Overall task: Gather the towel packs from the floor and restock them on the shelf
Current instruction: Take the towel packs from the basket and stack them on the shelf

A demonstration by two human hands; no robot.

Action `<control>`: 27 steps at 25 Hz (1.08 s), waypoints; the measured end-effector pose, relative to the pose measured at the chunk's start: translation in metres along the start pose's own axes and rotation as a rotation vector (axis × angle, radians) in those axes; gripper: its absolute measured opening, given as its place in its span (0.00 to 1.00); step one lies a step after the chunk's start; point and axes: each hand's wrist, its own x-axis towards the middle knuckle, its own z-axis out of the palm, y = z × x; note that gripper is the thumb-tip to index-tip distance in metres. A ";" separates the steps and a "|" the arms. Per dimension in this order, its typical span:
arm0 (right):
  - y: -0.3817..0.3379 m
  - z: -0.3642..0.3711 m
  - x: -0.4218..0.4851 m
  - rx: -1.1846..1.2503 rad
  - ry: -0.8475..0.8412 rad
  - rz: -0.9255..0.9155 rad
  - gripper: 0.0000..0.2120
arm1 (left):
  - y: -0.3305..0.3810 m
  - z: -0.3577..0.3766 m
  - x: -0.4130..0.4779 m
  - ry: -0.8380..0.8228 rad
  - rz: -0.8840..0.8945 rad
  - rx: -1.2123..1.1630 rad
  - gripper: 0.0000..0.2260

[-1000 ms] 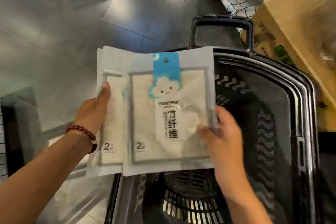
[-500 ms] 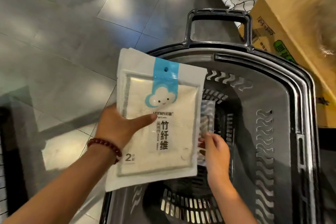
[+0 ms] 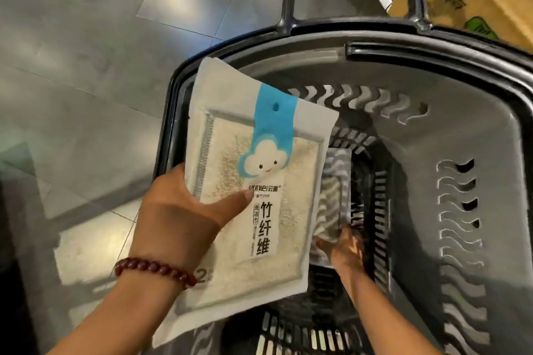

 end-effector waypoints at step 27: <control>-0.003 -0.019 -0.032 0.080 0.223 -0.294 0.07 | -0.002 -0.001 0.002 0.069 -0.018 -0.061 0.12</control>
